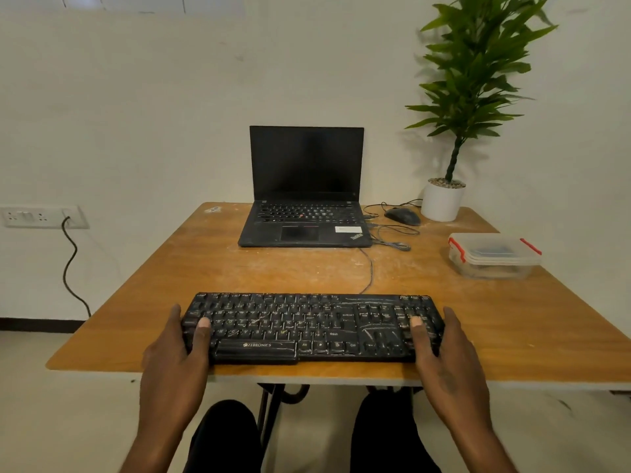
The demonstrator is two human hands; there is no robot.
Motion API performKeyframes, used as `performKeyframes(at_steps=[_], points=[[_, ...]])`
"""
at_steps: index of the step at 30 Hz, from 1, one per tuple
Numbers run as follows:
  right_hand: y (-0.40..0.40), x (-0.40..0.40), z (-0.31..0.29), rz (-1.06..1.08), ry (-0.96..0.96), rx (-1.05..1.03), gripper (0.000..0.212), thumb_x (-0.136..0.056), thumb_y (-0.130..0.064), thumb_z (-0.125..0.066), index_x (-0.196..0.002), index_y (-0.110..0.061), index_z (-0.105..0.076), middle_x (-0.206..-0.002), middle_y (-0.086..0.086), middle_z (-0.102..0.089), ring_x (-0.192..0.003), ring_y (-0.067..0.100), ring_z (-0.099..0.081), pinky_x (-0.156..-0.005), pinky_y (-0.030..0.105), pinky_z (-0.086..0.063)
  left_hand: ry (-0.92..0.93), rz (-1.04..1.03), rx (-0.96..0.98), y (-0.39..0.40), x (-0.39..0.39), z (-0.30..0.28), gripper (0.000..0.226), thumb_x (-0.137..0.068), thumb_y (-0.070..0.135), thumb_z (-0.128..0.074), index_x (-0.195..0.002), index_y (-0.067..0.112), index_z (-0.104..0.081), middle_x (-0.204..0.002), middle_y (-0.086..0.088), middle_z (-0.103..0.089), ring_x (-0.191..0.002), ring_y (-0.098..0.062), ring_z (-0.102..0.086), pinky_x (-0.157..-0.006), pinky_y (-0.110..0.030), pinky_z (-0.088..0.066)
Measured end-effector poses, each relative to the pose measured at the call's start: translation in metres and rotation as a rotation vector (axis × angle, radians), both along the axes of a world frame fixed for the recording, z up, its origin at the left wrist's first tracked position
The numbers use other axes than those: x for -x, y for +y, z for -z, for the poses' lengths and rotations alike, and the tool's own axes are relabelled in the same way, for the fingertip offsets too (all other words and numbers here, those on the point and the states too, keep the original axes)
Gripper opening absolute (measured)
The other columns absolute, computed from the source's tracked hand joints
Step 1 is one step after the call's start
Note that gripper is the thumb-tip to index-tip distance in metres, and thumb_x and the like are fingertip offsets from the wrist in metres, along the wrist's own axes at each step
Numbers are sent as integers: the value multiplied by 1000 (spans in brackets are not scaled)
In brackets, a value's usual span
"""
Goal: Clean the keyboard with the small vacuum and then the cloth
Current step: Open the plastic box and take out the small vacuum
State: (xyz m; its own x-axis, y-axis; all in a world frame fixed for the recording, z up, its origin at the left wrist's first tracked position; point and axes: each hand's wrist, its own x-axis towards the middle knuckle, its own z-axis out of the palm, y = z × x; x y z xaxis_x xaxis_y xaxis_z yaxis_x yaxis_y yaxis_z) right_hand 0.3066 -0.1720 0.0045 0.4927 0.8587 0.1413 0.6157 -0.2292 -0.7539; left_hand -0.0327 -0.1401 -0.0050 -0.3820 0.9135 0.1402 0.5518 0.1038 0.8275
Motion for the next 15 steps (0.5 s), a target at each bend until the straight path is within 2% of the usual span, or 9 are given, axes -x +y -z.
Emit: performKeyframes(at_steps=[3,5,8,10,15], points=[[6,-6,-3,-13,20,-20,92,-86,-84,-24,-159,-29,-15,-163,-3,-28,-150,28,-25,-118,54,-29,190,6,-49,0,-19,-9,82,-99,69,-28,-168,26,-15,-175,-4,-18,-161,-24,-14,-132,-49,-9],[13,-11,-5,-22,36,-40,93,-84,-83,-25,-159,-29,-16,-164,-2,-27,-151,28,-24,-119,55,-28,218,51,-105,6,-37,-16,84,-101,77,-23,-169,29,-9,-176,1,-8,-162,-19,-7,-131,-41,0],[25,-17,-12,-38,34,-76,89,-86,-80,-28,-158,-29,-19,-164,-2,-28,-151,25,-23,-120,53,-27,210,131,-161,22,-69,-27,89,-93,82,-13,-168,34,-4,-175,8,-3,-162,-15,-3,-129,-42,-1],[34,-23,-16,-57,26,-97,84,-91,-75,-32,-159,-28,-19,-164,-3,-27,-151,23,-23,-120,51,-26,193,196,-181,36,-93,-35,85,-98,81,-15,-168,34,-2,-175,8,-2,-162,-13,-2,-131,-45,-3],[60,-44,-27,-56,-22,-132,76,-97,-67,-34,-159,-26,-19,-165,-2,-25,-152,20,-20,-123,50,-21,196,403,-229,69,-169,-54,82,-101,73,-19,-168,31,-1,-176,8,-3,-161,-9,0,-130,-36,-1]])
